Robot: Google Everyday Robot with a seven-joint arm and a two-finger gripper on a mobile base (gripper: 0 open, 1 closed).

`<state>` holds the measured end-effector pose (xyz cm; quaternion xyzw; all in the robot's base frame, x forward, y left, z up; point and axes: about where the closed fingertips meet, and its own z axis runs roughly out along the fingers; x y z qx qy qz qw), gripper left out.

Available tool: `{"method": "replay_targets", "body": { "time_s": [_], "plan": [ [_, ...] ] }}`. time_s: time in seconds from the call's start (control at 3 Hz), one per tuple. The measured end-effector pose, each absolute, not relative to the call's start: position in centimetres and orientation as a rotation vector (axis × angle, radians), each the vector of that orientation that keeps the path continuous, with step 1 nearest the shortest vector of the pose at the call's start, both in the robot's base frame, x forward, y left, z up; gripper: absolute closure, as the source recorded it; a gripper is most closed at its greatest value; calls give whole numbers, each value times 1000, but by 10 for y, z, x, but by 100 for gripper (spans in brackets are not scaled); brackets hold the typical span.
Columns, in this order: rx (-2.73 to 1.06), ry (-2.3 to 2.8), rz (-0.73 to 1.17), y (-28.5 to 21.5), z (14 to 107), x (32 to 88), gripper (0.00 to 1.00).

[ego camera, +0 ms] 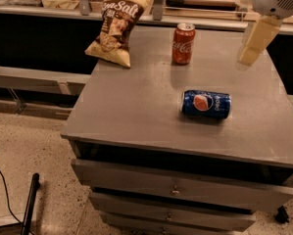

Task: Pick coke can

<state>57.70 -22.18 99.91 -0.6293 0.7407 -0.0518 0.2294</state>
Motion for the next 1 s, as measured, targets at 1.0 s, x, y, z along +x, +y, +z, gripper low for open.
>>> {"method": "replay_targets", "body": {
  "time_s": [1.0],
  "plan": [
    [-1506, 1672, 170, -207, 1035, 630, 0]
  ]
}}
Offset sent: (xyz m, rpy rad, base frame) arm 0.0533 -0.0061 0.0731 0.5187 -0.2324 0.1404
